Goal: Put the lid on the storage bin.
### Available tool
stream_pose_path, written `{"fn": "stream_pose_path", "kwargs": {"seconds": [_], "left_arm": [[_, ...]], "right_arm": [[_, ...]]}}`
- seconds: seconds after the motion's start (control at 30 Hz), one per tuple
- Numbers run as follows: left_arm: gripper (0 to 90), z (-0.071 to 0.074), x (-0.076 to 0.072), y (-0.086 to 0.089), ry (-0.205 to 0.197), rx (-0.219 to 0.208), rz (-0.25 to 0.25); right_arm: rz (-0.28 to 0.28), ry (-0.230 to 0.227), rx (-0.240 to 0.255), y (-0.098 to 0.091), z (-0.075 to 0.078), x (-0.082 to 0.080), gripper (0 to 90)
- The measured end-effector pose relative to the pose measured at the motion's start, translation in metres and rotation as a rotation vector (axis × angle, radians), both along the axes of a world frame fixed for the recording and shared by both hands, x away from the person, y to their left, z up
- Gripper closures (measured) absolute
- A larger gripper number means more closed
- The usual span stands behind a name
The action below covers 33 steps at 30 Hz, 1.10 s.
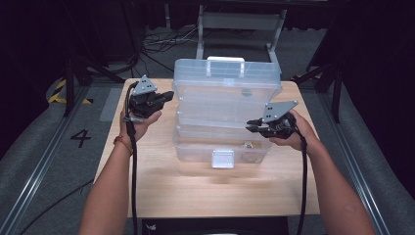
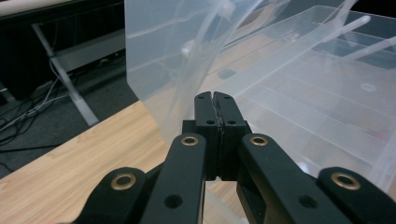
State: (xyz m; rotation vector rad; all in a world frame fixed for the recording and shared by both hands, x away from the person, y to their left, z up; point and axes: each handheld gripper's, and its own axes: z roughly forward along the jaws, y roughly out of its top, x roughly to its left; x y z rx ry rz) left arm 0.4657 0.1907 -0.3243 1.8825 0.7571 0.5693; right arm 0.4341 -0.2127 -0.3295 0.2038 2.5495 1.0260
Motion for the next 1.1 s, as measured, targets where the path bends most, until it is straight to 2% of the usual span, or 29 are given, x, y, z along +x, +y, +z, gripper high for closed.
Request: {"fn": "stream_pose_path", "kwargs": {"seconds": [0.03, 0.2, 0.27, 0.33, 0.4, 0.53, 0.73, 0.83, 1.1], "left_arm": [[90.0, 0.001, 0.0, 0.0, 0.002, -0.007, -0.009], [90.0, 0.008, 0.002, -0.003, -0.005, 0.024, -0.024], [90.0, 0.01, 0.002, -0.004, -0.008, 0.017, -0.032], [90.0, 0.011, 0.001, -0.005, -0.019, 0.03, -0.031], [90.0, 0.011, 0.001, -0.006, -0.018, 0.028, -0.044], [90.0, 0.011, 0.001, -0.012, -0.012, 0.052, -0.046], [90.0, 0.015, 0.0, -0.013, -0.024, 0.06, -0.049], [90.0, 0.015, -0.001, -0.014, -0.017, 0.057, -0.051], [90.0, 0.014, -0.003, -0.014, -0.015, 0.082, -0.055]], "right_arm": [[0.0, -0.001, -0.001, 0.0, 0.0, 0.0, 79.9], [-0.002, -0.003, 0.0, 0.0, -0.001, -0.001, 79.8], [-0.003, -0.004, 0.001, 0.0, -0.001, -0.001, 79.8], [-0.003, -0.004, -0.001, 0.0, -0.001, -0.001, 79.7], [-0.006, -0.007, -0.006, 0.0, -0.001, -0.002, 79.5], [-0.006, -0.004, -0.011, 0.0, -0.002, -0.004, 79.0], [-0.017, -0.006, -0.009, -0.007, -0.003, -0.005, 78.5], [-0.027, -0.017, -0.008, -0.01, -0.003, -0.007, 78.5], [-0.043, -0.03, -0.001, -0.02, -0.001, -0.013, 79.7]]}}
